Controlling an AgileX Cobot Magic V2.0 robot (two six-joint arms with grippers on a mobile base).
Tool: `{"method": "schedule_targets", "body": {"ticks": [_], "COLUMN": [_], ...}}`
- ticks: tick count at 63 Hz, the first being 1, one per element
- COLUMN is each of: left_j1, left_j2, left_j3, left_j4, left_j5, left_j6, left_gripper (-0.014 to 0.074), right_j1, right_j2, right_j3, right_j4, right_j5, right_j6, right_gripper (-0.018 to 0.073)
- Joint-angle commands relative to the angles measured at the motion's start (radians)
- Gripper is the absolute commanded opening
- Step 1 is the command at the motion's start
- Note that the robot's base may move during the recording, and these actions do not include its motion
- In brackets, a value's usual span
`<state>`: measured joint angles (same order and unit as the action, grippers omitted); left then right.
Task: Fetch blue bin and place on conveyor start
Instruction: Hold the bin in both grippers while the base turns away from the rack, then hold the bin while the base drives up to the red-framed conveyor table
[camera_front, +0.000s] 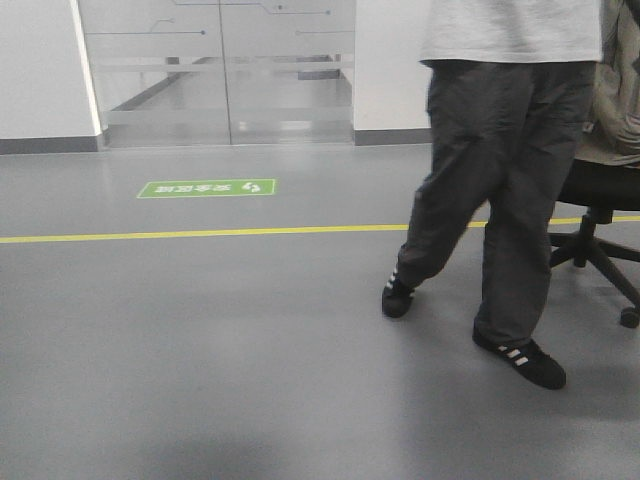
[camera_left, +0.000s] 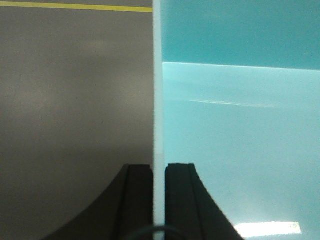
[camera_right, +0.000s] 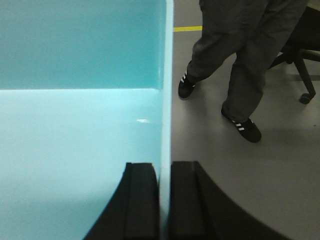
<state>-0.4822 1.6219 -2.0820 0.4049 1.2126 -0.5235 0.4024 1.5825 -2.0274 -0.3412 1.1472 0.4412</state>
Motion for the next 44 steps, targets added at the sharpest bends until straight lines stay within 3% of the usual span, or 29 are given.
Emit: {"method": "schedule_targets", "body": {"ticks": [1, 44], "left_j1": [-0.012, -0.012], "left_j2": [-0.011, -0.011], "left_j3": [-0.013, -0.013], "left_j4": [-0.013, 0.012], "left_j5": [-0.053, -0.057], "left_j6": [-0.001, -0.001], "left_gripper": [-0.0111, -0.0111], "right_j1": [0.010, 0.010], "right_j2": [-0.010, -0.010], "right_j3": [-0.010, -0.010], "right_j4": [0.016, 0.003], "right_j5": [-0.055, -0.055], "right_j6": [-0.004, -0.004], "right_gripper": [-0.0163, -0.0163]}}
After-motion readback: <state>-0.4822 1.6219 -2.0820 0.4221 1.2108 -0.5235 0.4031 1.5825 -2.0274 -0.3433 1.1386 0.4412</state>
